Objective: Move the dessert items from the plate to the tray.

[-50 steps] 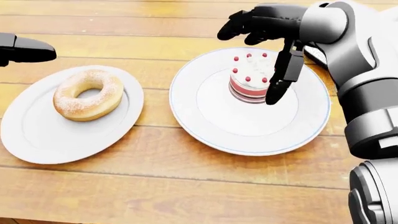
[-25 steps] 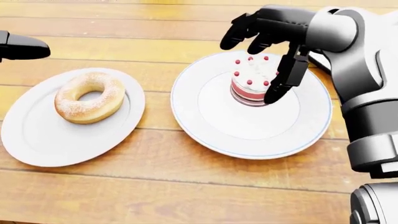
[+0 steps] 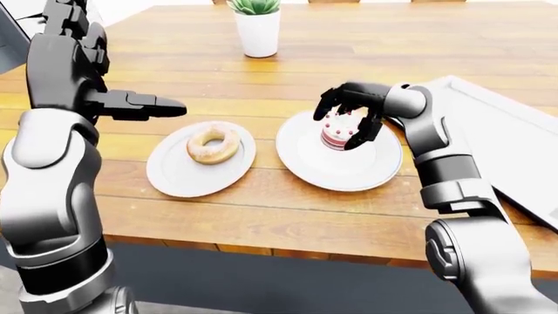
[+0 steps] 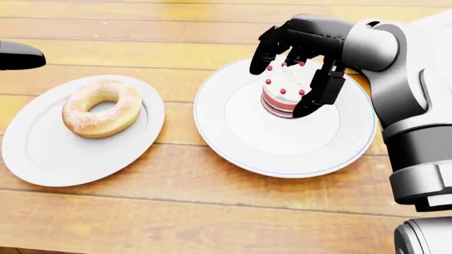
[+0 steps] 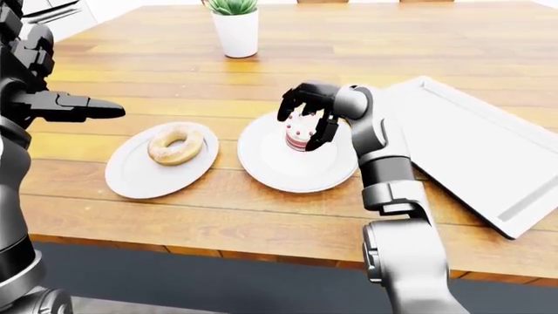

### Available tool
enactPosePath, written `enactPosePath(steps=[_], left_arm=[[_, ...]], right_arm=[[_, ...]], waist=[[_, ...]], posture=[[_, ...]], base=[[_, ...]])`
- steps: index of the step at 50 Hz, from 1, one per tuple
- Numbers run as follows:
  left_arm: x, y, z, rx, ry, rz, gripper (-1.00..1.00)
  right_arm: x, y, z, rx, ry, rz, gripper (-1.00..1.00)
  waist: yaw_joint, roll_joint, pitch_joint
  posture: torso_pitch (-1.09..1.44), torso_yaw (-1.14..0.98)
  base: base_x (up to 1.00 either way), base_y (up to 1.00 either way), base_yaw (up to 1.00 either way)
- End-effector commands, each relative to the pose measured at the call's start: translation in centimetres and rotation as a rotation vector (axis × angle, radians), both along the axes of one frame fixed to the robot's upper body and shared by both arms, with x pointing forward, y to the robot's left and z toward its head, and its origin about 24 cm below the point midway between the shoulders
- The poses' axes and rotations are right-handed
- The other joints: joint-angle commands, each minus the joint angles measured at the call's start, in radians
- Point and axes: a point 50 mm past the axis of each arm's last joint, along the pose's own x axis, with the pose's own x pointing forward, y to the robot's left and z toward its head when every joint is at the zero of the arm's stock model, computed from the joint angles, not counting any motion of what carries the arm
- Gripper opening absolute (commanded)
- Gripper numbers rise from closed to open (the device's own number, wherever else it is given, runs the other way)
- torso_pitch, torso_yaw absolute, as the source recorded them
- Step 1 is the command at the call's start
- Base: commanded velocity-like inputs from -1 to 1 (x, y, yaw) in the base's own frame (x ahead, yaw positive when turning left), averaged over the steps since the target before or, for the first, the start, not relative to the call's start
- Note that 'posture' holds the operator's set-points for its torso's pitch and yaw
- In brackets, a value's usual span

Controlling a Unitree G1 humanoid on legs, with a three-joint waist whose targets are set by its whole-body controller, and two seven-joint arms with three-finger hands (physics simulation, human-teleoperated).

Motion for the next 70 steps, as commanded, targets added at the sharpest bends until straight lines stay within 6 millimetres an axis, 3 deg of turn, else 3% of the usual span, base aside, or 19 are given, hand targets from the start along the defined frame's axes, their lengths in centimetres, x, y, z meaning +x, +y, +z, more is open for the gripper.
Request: enactPosePath(steps=[1, 10, 12, 13, 14, 24, 30, 35, 39, 42, 43, 52, 53, 54, 55, 59, 63, 66, 70], left_arm=[[-0.8, 0.0, 1.7, 0.020, -0.086, 0.007, 1.00], [-0.9, 0.2, 1.6, 0.020, -0.086, 0.012, 1.00], [-0.9, 0.2, 1.8, 0.019, -0.088, 0.012, 1.00], [-0.9, 0.2, 1.8, 0.019, -0.089, 0.013, 1.00], [-0.9, 0.2, 1.9, 0.021, -0.090, 0.014, 1.00], [-0.5, -0.5, 2.4, 0.039, -0.084, -0.029, 1.00], [0.1, -1.2, 3.0, 0.113, -0.026, -0.115, 1.00], [0.2, -1.9, 3.1, 0.202, 0.058, -0.196, 1.00], [0.2, -2.0, 3.2, 0.235, 0.101, -0.225, 1.00], [0.1, -2.4, 2.8, 0.264, 0.145, -0.255, 1.00], [0.0, -2.5, 2.6, 0.273, 0.152, -0.266, 1.00], [0.0, -3.1, 2.1, 0.277, 0.173, -0.290, 1.00], [0.1, -3.2, 2.2, 0.279, 0.174, -0.293, 1.00], [0.1, -3.2, 2.3, 0.279, 0.176, -0.297, 1.00], [0.1, -3.4, 2.1, 0.290, 0.187, -0.313, 1.00], [0.5, -3.5, 1.9, 0.295, 0.201, -0.321, 1.00], [1.1, -3.5, 1.6, 0.288, 0.212, -0.326, 1.00], [1.5, -3.6, 1.3, 0.292, 0.225, -0.332, 1.00], [2.5, -4.1, 1.2, 0.332, 0.242, -0.334, 1.00]], right_arm=[[-0.2, 0.3, 2.6, 0.016, -0.099, 0.015, 0.03], [-0.3, 0.3, 3.1, 0.019, -0.120, 0.017, -0.40], [-0.3, 0.4, 3.5, 0.023, -0.134, 0.021, -0.61], [-0.4, 0.4, 3.7, 0.027, -0.146, 0.023, -0.92], [-0.3, 0.4, 3.8, 0.024, -0.154, 0.024, -1.00], [-0.6, 0.3, 6.5, 0.122, -0.248, 0.002, -1.00], [-1.9, 0.6, 8.2, 0.386, -0.166, -0.130, -1.00], [-2.7, 0.1, 10.0, 0.858, -0.034, -0.286, -1.00], [-3.0, 0.2, 10.7, 0.934, -0.021, -0.331, -1.00], [-3.5, 0.5, 9.8, 0.846, 0.043, -0.362, -1.00], [-3.7, 0.5, 10.7, 0.917, 0.011, -0.347, -1.00], [-5.0, 0.0, 12.5, 0.780, -0.124, -0.432, -1.00], [-5.0, -0.3, 13.7, 0.872, -0.168, -0.450, -1.00], [-5.0, -0.6, 13.8, 0.845, -0.172, -0.468, -1.00], [-5.1, -0.4, 14.2, 0.951, -0.104, -0.439, -1.00], [-5.5, -0.6, 14.6, 0.859, -0.128, -0.404, -1.00], [-5.8, -1.0, 16.0, 1.089, -0.110, -0.431, -1.00], [-5.8, -1.2, 15.2, 0.995, -0.110, -0.464, -1.00], [-5.6, -1.4, 14.9, 1.022, -0.095, -0.480, -1.00]], waist=[[0.000, 0.002, -0.029], [0.001, 0.003, -0.030], [0.001, 0.004, -0.030], [0.000, 0.004, -0.030], [0.000, 0.004, -0.029], [0.001, 0.004, -0.027], [0.005, -0.001, -0.026], [0.010, -0.001, -0.024], [0.015, -0.004, -0.019], [0.014, -0.005, -0.019], [0.014, -0.007, -0.018], [0.016, -0.007, -0.013], [0.014, -0.007, -0.014], [0.015, -0.005, -0.014], [0.015, -0.006, -0.015], [0.020, -0.009, -0.012], [0.019, -0.010, -0.015], [0.021, -0.012, -0.014], [0.022, -0.017, -0.015]], posture=[[0.00, 0.00], [0.00, 0.00], [0.00, 0.00], [0.00, 0.00], [0.00, 0.00], [0.00, 0.00], [0.00, 0.00], [0.00, 0.00], [0.00, 0.00], [0.00, 0.00], [0.00, 0.00], [0.00, 0.00], [0.00, 0.00], [0.00, 0.00], [0.00, 0.00], [0.00, 0.00], [0.00, 0.00], [0.00, 0.00], [0.00, 0.00]], base=[[0.00, 0.00, 0.00], [0.00, 0.00, 0.00], [0.00, 0.00, 0.00], [0.00, 0.00, 0.00], [0.00, 0.00, 0.00], [0.00, 0.00, 0.00], [0.00, 0.00, 0.00], [0.00, 0.00, 0.00], [0.00, 0.00, 0.00], [0.00, 0.00, 0.00], [0.00, 0.00, 0.00], [0.00, 0.00, 0.00], [0.00, 0.00, 0.00], [0.00, 0.00, 0.00], [0.00, 0.00, 0.00], [0.00, 0.00, 0.00], [0.00, 0.00, 0.00], [0.00, 0.00, 0.00], [0.00, 0.00, 0.00]])
